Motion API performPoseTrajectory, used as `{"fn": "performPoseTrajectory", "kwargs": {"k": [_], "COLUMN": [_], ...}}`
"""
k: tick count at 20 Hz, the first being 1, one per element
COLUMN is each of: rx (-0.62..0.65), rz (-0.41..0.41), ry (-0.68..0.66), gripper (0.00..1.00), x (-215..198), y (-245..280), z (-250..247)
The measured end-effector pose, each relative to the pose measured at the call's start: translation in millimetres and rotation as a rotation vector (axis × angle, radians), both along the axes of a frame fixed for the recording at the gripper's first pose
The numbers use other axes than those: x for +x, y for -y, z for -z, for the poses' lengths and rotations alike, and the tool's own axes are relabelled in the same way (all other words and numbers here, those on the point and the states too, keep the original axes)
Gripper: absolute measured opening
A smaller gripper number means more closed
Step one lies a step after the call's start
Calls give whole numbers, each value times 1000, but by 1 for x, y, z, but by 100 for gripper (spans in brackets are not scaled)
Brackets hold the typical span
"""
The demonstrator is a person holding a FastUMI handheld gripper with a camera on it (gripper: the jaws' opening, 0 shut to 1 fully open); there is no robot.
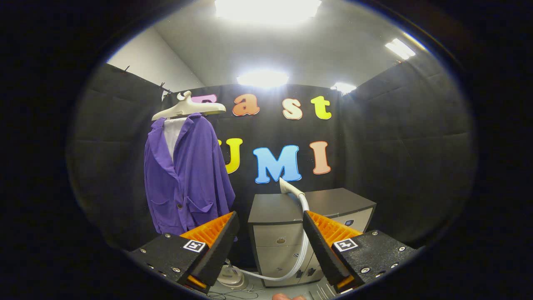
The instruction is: Iron the clothes twice with a garment steamer, once on the left side and once on the right side.
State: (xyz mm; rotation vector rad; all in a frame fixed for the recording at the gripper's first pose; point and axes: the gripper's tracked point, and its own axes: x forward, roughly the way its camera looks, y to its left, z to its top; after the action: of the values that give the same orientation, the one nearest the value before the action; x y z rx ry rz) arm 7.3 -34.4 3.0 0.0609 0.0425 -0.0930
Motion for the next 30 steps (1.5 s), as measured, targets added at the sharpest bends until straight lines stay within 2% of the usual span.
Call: {"fn": "performPoseTrajectory", "kwargs": {"k": [6, 11, 16, 22, 26, 30], "rx": [45, 110, 175, 321, 471, 569], "rz": [13, -2, -36, -116, -204, -246], "ry": [-26, -51, -119, -257, -365, -450], "gripper": [95, 95, 95, 95, 95, 95], "x": [69, 161, 244, 336, 377, 404], "y": [39, 85, 125, 153, 145, 138], "z": [-2, -3, 22, 64, 92, 113]}}
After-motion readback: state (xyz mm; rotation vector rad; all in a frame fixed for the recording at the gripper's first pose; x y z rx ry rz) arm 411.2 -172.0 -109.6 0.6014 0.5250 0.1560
